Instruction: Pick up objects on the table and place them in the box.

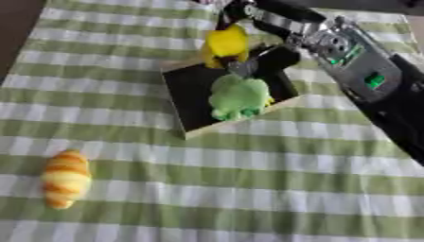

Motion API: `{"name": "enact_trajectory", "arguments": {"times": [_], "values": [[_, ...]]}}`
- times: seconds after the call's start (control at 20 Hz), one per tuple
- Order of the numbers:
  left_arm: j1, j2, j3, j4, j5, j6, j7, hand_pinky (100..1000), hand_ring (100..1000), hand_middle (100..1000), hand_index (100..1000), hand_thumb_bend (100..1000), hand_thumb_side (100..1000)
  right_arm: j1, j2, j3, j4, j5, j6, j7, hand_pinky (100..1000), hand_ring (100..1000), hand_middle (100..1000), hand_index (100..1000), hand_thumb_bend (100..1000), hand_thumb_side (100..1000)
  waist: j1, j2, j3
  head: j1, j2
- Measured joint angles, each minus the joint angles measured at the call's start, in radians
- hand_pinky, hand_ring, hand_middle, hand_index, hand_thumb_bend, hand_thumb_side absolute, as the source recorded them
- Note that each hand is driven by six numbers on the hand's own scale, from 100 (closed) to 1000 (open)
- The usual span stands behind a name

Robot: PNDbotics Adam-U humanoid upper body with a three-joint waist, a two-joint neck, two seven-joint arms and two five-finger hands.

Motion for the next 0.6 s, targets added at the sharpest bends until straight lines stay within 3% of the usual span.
{"name": "enact_trajectory", "arguments": {"times": [0.05, 0.2, 0.45, 0.6], "values": [[-0.001, 0.000, 0.000, 0.000, 0.002, 0.001, -0.002, 745, 753, 692, 814, 100, 561, 0.000, 0.010, 0.006, 0.021, 0.026, -0.008, 0.002, 827, 716, 612, 686, 100, 202, 0.000, 0.001, 0.000, -0.001, 0.000], [-0.001, -0.001, 0.000, 0.000, 0.007, 0.003, -0.006, 744, 752, 691, 814, 100, 574, -0.001, 0.027, 0.016, 0.062, 0.094, -0.024, 0.006, 908, 871, 806, 895, 100, 233, 0.000, 0.002, 0.000, -0.001, 0.000], [0.005, -0.003, 0.000, 0.000, 0.012, 0.009, -0.008, 743, 752, 689, 815, 100, 584, -0.003, 0.031, 0.002, 0.074, 0.215, -0.055, 0.011, 995, 944, 856, 947, 100, 100, 0.000, 0.002, -0.003, 0.005, 0.000], [0.008, -0.009, 0.000, 0.000, 0.015, 0.014, -0.009, 743, 753, 689, 819, 100, 577, -0.004, 0.030, -0.022, 0.057, 0.232, -0.069, 0.017, 1000, 980, 880, 1000, 100, 248, 0.001, 0.000, -0.007, 0.010, 0.001]]}}
